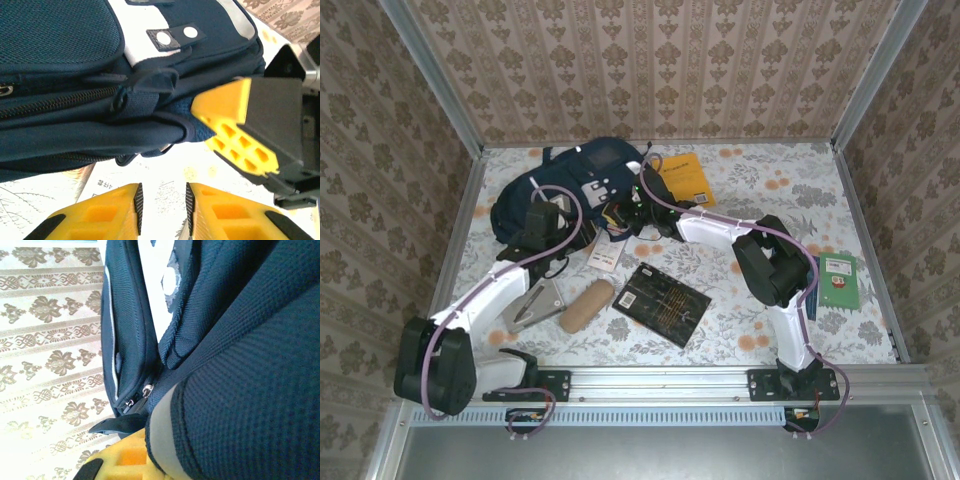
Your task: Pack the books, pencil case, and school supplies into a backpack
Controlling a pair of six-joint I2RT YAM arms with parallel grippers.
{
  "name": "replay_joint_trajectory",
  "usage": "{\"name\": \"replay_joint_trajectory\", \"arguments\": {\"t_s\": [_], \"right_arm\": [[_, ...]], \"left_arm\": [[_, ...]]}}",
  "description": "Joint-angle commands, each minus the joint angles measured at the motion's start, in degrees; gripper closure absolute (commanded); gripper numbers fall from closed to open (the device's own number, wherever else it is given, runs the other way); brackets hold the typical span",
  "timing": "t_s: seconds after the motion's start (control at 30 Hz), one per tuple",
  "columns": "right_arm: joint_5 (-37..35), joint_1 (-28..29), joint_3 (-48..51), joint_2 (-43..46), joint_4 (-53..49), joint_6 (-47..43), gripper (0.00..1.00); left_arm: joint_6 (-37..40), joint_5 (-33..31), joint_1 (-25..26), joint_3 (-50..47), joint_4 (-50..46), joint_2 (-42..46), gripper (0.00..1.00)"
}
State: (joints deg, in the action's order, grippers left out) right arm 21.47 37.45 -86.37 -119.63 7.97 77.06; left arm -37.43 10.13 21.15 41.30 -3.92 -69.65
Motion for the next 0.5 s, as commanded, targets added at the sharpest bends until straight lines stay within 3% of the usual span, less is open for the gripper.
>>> {"name": "replay_joint_trajectory", "arguments": {"t_s": [0.0, 0.23, 0.47], "right_arm": [[2.4, 0.69, -4.63, 3.55, 0.66, 2.45, 1.0], [4.11, 0.71, -7.12, 3.7, 0.13, 4.5, 1.0], [3.96, 0.69, -8.18, 5.47, -1.22, 4.17, 1.0]], "left_arm": [[7.14, -4.37, 0.81, -0.7, -2.69, 1.73, 0.7], [15.83, -12.33, 2.79, -5.87, 3.35, 5.4, 0.74], [22.45, -15.53, 3.03, -10.71, 10.0, 9.19, 0.76]]}}
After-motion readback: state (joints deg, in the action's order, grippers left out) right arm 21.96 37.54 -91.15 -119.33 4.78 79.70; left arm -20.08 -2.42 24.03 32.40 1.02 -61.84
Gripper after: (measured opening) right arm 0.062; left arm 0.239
